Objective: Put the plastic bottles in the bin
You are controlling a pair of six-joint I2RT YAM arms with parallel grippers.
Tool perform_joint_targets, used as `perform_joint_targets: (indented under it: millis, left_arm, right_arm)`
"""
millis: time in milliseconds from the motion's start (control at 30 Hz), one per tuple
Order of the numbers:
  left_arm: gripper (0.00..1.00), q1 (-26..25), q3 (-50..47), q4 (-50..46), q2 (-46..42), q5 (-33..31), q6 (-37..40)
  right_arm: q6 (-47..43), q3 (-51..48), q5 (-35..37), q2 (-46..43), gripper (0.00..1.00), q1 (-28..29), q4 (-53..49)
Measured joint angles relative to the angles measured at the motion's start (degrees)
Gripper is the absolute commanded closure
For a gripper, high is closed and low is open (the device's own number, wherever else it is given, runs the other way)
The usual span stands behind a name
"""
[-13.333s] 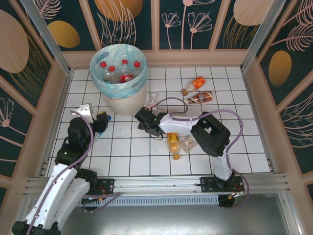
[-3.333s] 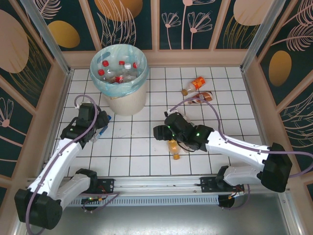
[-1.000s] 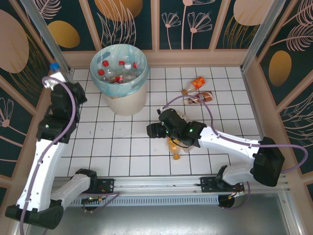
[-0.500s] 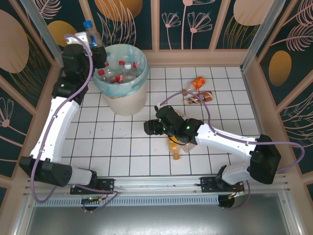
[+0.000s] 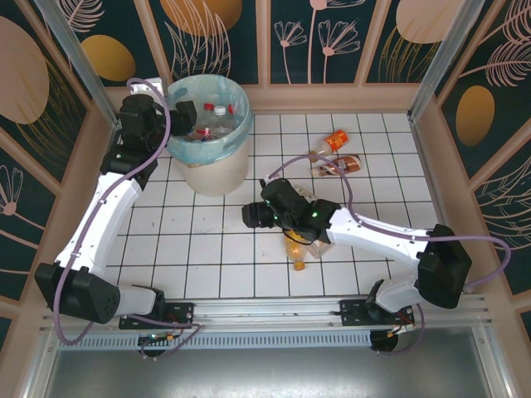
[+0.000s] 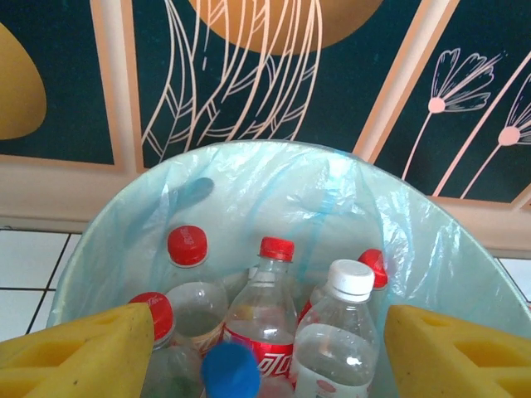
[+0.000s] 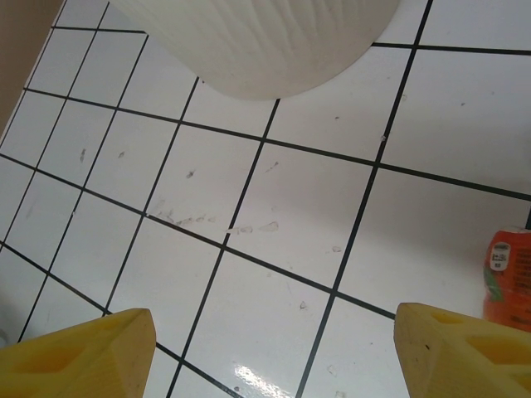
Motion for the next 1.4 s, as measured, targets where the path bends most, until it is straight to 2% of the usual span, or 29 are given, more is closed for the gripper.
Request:
perform_joint_targets:
  millis: [400,600,767,900,967,1067,1167,1267,1400]
  left_arm:
    - [0.35,0.0,1.73,-0.52,0.33,-0.66,-0.04]
    - [0.36,-1.64,7.56,-2.51,1.6,0.09,1.36]
    - [0.37,-9.79,12.33,-3.17,2.38,-2.58,6.36]
    - [0.37,-10.29,12.55,-3.72,2.45,-3.45,7.93]
    - [0.37,-15.28,12.26,-3.23,2.95,-7.08,10.67]
    - [0.37,-27.1,11.47,-2.58,5.05,-6.75,14.25]
    - [0.36,-33.73,9.79,-2.58,7.56,-6.56,17.33]
    - [0.36,-36.65,6.97,-2.54,9.01,-6.32,19.12]
    - [0.36,-37.29,2.95,-1.01,9.01,-4.22,18.88]
  right_arm:
    - [0.0,0.11,-0.61,0.5,0.24,0.0,-0.09]
    - [-0.17,2.34,2.05,0.48,0.24,-0.42,-4.09]
    - [-0.17,3.06,4.17,-0.31,0.24,-2.67,-7.91]
    - [-0.17,3.08,4.98,-0.42,0.24,-2.95,-9.18]
    - [1.07,0.92,4.13,-3.32,0.24,-6.4,-10.84]
    - [2.75,-2.93,4.46,-11.1,0.25,-17.09,-15.61]
    - [3.98,-4.81,4.55,-16.24,0.25,-21.55,-18.18]
    - [4.94,-6.73,3.43,-19.06,0.25,-21.77,-20.09]
    - [6.78,-9.6,1.92,-20.52,0.25,-23.1,-22.58]
